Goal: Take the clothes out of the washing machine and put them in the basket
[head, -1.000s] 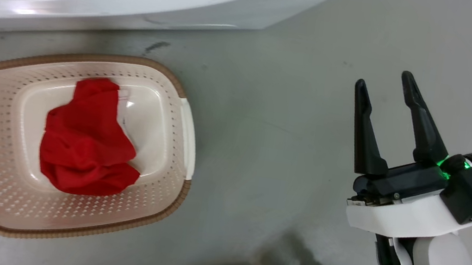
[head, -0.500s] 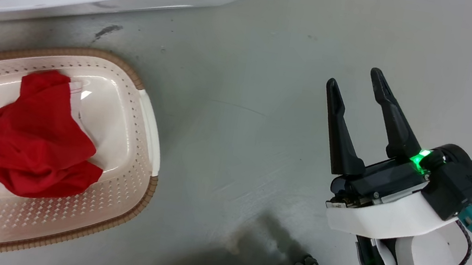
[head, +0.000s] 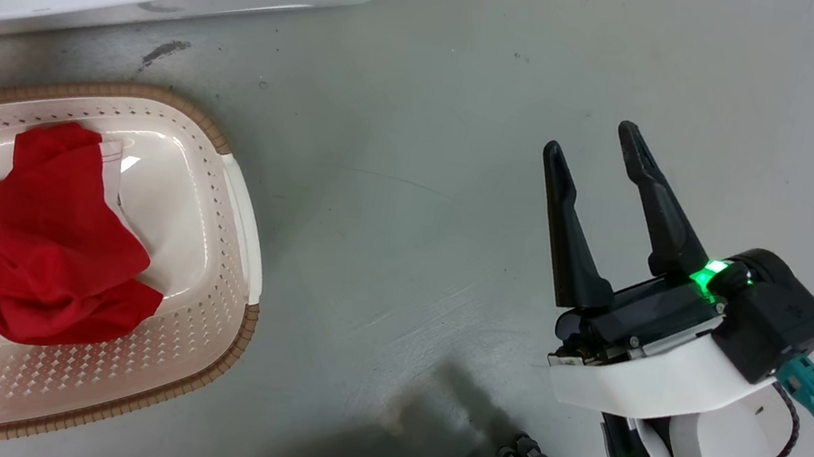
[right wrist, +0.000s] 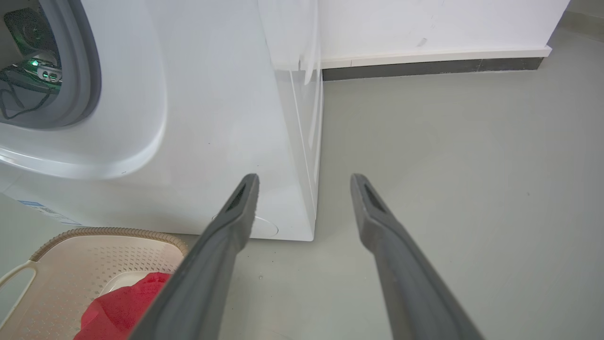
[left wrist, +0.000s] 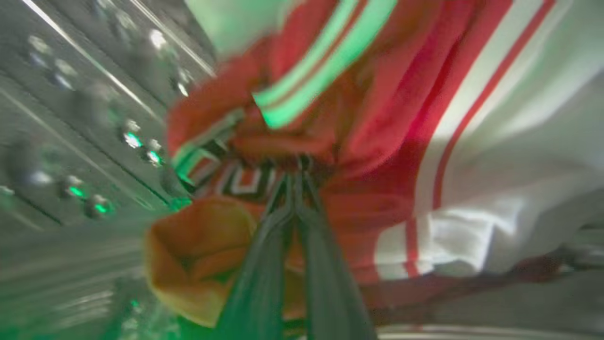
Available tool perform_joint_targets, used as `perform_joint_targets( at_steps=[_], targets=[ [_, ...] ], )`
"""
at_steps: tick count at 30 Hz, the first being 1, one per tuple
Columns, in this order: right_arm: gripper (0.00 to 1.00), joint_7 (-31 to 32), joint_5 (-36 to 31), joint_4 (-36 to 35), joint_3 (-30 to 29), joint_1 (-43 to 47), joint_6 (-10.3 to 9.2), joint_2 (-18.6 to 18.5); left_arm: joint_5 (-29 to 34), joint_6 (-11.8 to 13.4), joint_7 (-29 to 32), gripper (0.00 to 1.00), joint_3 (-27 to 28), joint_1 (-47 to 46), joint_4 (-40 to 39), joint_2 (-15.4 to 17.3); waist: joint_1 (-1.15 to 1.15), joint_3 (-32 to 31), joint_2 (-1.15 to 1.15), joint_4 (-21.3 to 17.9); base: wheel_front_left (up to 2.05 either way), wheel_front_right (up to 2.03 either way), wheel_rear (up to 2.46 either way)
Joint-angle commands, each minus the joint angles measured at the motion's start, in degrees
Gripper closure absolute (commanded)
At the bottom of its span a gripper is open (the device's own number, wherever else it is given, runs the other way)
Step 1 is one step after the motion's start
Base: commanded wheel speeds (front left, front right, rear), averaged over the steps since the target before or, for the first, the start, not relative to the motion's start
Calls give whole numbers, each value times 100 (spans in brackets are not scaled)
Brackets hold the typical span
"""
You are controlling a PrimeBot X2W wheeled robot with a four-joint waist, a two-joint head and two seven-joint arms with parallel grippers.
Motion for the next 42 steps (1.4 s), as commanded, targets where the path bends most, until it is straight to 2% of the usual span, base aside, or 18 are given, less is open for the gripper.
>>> perform_joint_targets(
  at_steps=[1,8,15,24,25,29,33,36,42],
  targets=[
    [0,-20,46,19,16,-27,-4,7,-15,46,-128,100,-8,128,-242,59,0,-9,0,3,0,0,0],
    [0,-20,50,104,54,-112,-4,7,20,159,-908,100,-75,418,-1135,199,0,-140,0,16,0,0,0],
    [0,-20,-104,274,-166,-21,-4,6,-149,306,-2560,100,-96,1005,-1386,38,0,-649,0,222,0,0,0],
    [0,-18,-621,627,-652,397,-4,1,-711,250,-4844,100,-129,2004,-662,-787,0,-1936,0,862,0,0,0],
    [0,-18,-621,627,-652,397,-4,1,-711,250,-4844,100,-129,2004,-662,-787,0,-1936,0,862,0,0,0],
    [0,43,-809,720,-846,621,-4,0,-943,172,-5546,100,-146,2442,-237,-1171,0,-2562,0,1121,0,0,0],
    [0,180,-926,659,-1008,842,-4,0,-1163,-48,-6086,100,-105,2696,178,-1376,0,-3057,0,1295,0,0,0],
    [0,267,-969,612,-1130,1020,-4,0,-1337,-118,-6387,100,-60,2961,380,-1553,0,-3417,0,1385,0,0,0],
    [0,487,-1027,406,-1363,1368,-4,2,-1524,-262,-6635,100,-46,3494,156,-1789,0,-3910,0,1581,0,0,0]
  ],
)
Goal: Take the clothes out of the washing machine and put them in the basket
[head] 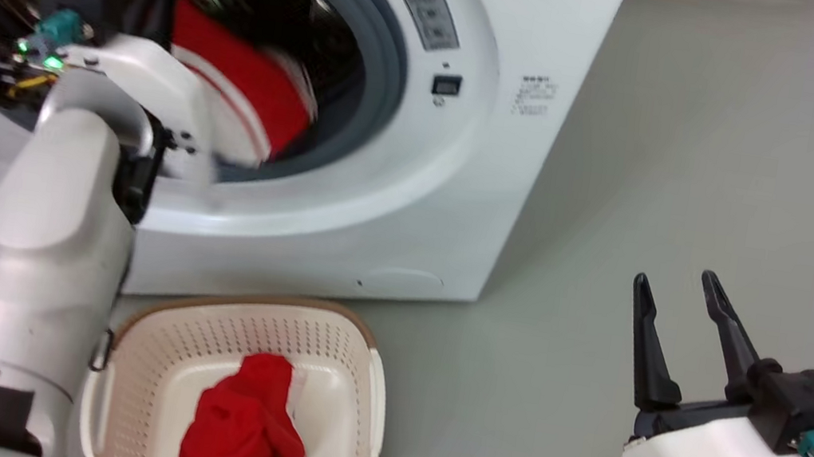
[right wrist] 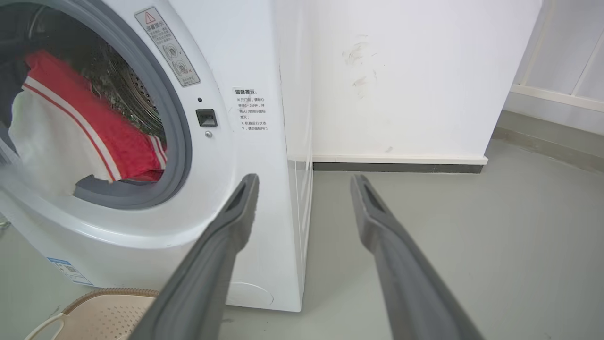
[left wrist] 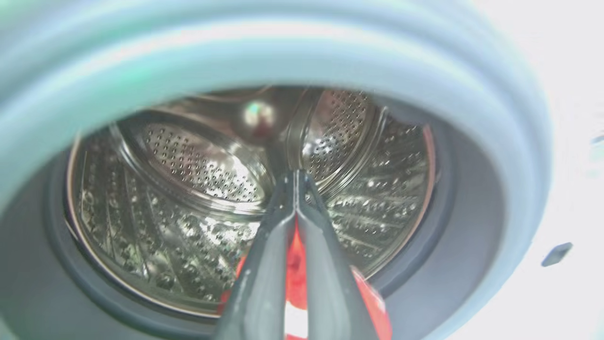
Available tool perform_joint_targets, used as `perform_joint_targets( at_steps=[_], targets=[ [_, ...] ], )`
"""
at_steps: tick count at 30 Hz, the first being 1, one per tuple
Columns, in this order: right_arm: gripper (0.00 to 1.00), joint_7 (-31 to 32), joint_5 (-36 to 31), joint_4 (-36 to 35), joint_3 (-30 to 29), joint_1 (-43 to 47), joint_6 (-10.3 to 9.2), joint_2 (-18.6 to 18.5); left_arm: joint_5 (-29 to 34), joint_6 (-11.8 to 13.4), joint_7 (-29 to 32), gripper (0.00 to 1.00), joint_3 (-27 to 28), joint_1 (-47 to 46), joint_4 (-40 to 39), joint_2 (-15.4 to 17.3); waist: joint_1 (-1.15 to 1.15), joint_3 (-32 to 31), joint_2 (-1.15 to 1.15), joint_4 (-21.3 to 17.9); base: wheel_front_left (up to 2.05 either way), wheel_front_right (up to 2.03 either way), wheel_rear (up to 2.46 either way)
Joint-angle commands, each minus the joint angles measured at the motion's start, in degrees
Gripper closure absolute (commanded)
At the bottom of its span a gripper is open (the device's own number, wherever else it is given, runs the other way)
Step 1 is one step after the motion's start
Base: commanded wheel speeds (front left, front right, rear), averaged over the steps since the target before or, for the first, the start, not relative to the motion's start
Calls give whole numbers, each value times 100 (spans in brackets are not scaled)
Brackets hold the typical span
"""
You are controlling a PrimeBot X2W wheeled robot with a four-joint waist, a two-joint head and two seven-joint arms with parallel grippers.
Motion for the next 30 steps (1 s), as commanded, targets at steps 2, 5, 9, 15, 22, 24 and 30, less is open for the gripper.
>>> perform_joint_targets(
  at_steps=[2,5,9,15,22,24,30],
  targets=[
    [0,60,-33,-99,-64,149,-4,-5,-45,-44,-43,100,5,219,-260,-88,2,-366,0,270,0,0,0],
    [0,150,-60,-226,-137,263,-4,-3,-113,-26,-53,100,98,517,-892,-164,2,-504,0,359,0,0,0],
    [0,252,-77,-377,-204,395,-4,-4,-116,31,-44,100,166,1034,-1964,-284,2,-617,0,446,0,0,0],
    [0,341,-94,-564,-265,513,-4,-4,-106,215,-11,100,141,1966,-3571,-365,2,-669,0,514,0,0,0],
    [0,390,-77,-660,-245,565,-4,-4,-147,553,383,100,45,3424,-5104,-457,2,-553,0,468,0,0,0],
    [0,393,-48,-667,-239,567,-4,-3,-177,664,484,100,-4,3919,-5359,-518,2,-497,0,438,0,0,0],
    [0,383,-32,-675,-230,533,-4,-3,-303,870,583,100,-189,5037,-5328,-720,2,-290,0,465,0,0,0]
  ],
)
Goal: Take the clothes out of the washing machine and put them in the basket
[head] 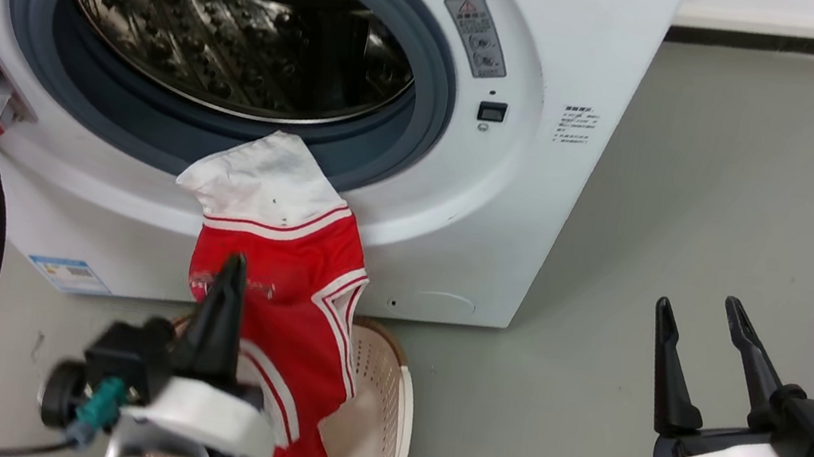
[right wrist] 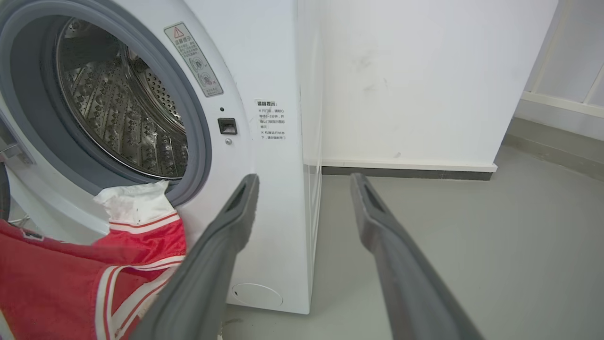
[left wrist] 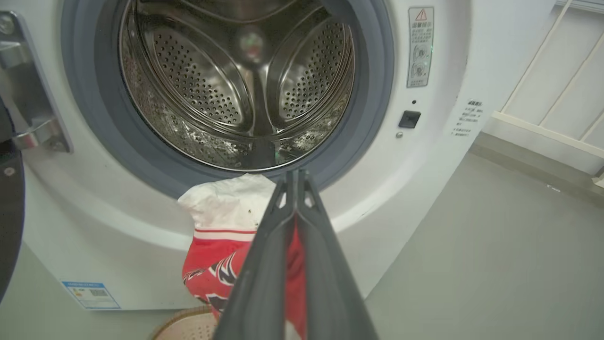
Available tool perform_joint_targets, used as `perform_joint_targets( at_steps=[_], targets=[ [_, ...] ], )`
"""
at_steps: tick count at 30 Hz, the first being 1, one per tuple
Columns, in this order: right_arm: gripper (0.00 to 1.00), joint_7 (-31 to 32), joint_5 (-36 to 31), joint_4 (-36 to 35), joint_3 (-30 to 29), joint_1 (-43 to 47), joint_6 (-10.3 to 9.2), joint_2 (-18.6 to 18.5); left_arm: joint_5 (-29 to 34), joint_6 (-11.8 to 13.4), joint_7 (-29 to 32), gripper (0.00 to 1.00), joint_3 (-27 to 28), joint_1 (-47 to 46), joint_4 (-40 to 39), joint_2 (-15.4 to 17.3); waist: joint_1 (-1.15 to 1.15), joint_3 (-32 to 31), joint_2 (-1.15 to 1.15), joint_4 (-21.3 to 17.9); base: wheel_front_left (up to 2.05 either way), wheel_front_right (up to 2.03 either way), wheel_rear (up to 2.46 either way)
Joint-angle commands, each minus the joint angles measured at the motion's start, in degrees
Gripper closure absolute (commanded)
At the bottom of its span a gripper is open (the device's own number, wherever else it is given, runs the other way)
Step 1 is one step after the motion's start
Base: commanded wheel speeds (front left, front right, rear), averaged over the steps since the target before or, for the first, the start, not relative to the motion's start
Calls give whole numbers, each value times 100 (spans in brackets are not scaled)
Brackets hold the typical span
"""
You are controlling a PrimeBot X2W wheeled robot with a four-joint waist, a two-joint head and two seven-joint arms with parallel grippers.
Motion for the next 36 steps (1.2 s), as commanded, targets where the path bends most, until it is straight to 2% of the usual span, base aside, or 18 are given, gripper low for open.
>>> perform_joint_targets(
  at_steps=[1,3,6,13,20,26,34,35,36],
  targets=[
    [0,-16,14,-20,9,-15,-4,-2,-12,36,-50,100,-54,104,84,-39,0,113,0,42,0,0,0],
    [0,-6,-9,-44,26,-78,-4,-2,-54,59,-111,100,-117,218,278,-114,0,256,0,80,0,0,0],
    [0,-11,-15,-61,83,-173,-3,-2,-128,-34,-210,100,-258,233,786,-181,0,487,0,106,0,0,0],
    [0,-69,23,-79,186,-480,-4,-2,-343,-97,-524,100,-235,-407,2194,-314,0,1308,0,58,0,0,0],
    [0,-178,50,-10,319,-873,-4,0,-555,-248,-618,100,-117,-1596,3843,-364,0,2223,0,-76,0,0,0],
    [0,-332,129,56,570,-1269,-4,-1,-603,-281,-645,100,51,-2747,5208,-312,0,3056,0,-360,0,0,0],
    [0,-564,188,298,772,-1586,-4,1,-614,-281,-642,100,296,-3801,6302,-56,0,3787,0,-682,0,0,0],
    [0,-593,184,337,783,-1619,-4,1,-603,-273,-642,91,308,-3867,6396,-32,0,3811,0,-702,0,0,0],
    [0,-614,189,372,794,-1649,-4,2,-597,-264,-642,58,325,-3918,6461,-14,0,3824,0,-713,0,0,0]
  ],
)
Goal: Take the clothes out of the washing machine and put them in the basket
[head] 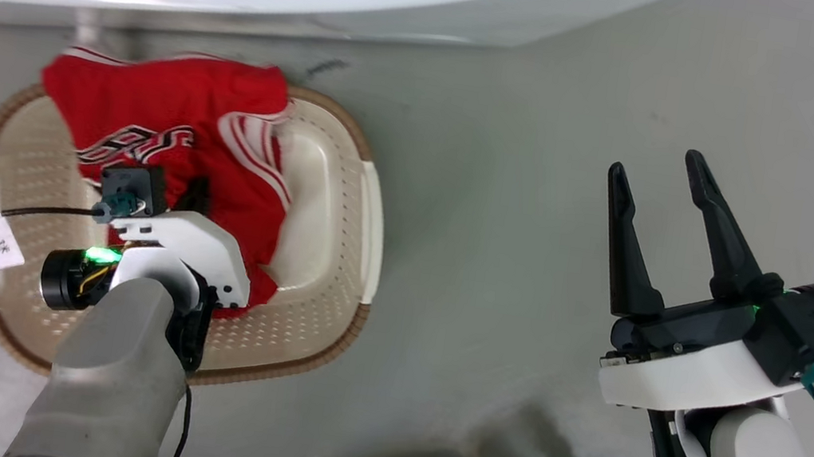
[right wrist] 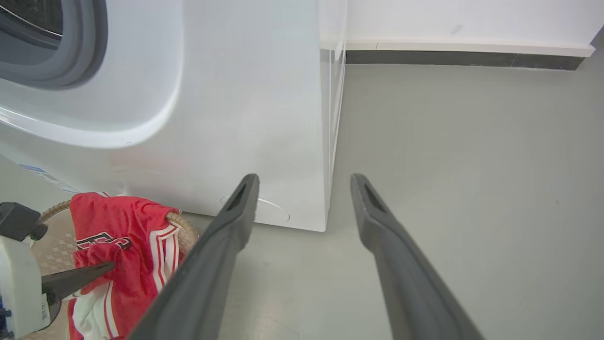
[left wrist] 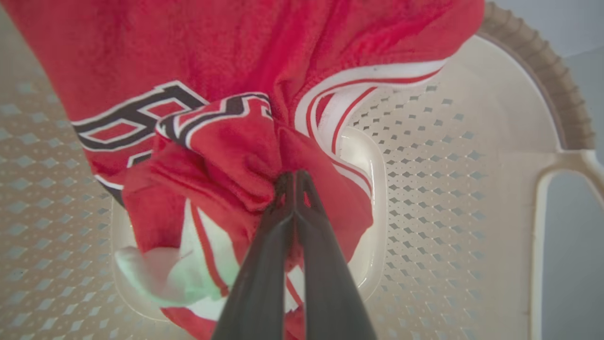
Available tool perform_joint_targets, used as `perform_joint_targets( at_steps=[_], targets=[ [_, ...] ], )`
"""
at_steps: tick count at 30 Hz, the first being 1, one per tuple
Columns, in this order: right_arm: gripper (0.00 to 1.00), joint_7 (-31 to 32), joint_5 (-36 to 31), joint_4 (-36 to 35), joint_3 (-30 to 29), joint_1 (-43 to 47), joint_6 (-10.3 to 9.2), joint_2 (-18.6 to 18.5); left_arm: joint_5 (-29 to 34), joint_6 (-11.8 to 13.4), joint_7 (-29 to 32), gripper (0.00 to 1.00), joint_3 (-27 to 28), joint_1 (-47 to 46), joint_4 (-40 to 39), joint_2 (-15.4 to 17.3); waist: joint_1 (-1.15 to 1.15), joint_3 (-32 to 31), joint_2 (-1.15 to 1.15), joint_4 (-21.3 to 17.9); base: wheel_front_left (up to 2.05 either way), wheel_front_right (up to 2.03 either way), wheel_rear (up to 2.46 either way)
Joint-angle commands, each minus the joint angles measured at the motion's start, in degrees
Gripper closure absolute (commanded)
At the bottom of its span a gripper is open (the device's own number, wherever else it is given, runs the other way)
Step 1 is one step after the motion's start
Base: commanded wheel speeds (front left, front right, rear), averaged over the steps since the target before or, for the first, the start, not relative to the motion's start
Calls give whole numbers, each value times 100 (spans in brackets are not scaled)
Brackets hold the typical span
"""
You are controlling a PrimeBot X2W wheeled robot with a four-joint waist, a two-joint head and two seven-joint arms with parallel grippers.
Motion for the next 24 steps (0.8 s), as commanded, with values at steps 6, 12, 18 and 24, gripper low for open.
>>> perform_joint_targets(
  at_steps=[6,12,18,24],
  targets=[
    [0,-154,-13,300,21,-182,-4,6,76,-44,-13,0,83,-87,144,64,-2,-93,0,-133,0,0,0],
    [0,-214,-119,579,-84,-60,-4,5,201,-188,-14,0,136,345,-211,-74,-2,-833,0,59,0,0,0],
    [0,-195,-317,743,-270,186,-4,2,430,-319,-14,0,212,1023,-1198,-251,-2,-1871,0,287,0,0,0],
    [0,-52,-474,643,-471,490,-4,2,700,-403,-14,0,294,1728,-2622,-347,-2,-2654,0,464,0,0,0]
  ],
)
